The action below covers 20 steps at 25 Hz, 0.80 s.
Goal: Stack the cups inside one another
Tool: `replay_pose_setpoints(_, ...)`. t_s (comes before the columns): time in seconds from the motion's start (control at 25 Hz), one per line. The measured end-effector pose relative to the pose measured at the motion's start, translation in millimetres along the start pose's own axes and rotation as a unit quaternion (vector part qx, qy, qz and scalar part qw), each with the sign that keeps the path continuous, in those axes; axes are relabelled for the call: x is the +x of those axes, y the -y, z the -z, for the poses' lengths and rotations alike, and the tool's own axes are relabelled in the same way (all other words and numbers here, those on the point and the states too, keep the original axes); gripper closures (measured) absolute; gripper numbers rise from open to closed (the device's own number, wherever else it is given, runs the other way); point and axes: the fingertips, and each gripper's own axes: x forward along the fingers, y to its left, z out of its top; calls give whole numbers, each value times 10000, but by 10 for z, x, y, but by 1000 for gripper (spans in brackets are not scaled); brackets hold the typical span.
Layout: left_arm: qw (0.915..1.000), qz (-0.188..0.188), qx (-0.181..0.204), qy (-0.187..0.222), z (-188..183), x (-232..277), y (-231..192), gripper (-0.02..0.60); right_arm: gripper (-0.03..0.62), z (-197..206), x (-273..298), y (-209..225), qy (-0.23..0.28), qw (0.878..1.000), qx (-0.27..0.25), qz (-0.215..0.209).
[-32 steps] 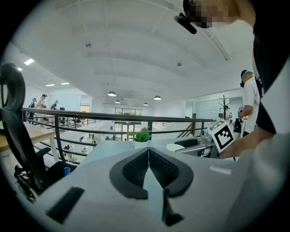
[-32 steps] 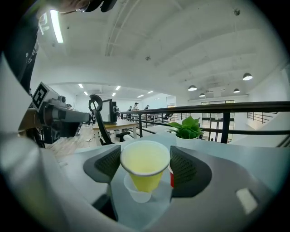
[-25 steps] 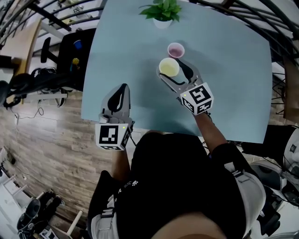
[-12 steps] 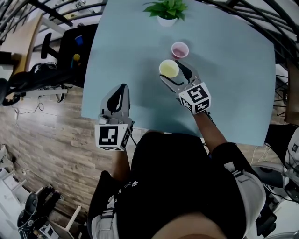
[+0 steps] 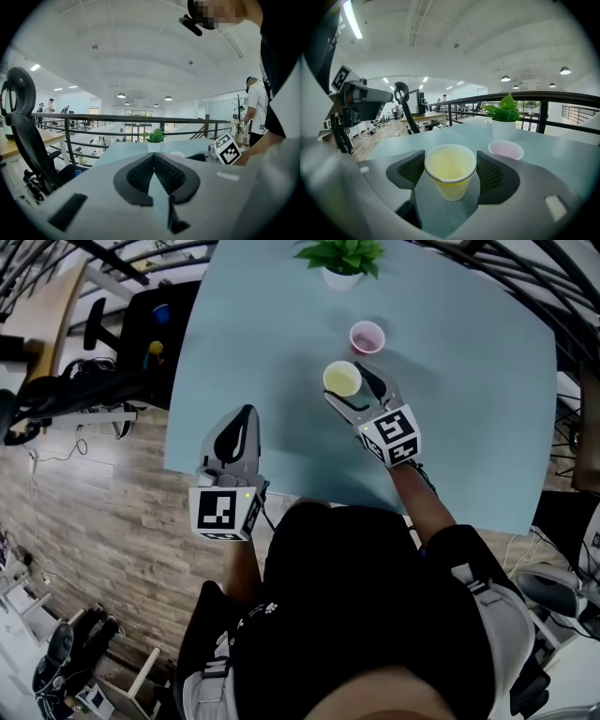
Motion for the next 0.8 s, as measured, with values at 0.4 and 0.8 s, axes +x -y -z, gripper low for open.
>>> replay_pose_setpoints(0.4,10000,-18,10,-28,31,-33,3,588,247,23,15,-6,17,10000,17,-24)
replay_pose_setpoints(0.8,9999,94,62,51,-28,-1,127,588,247,-209,-167,-24,454,9988,188,-47)
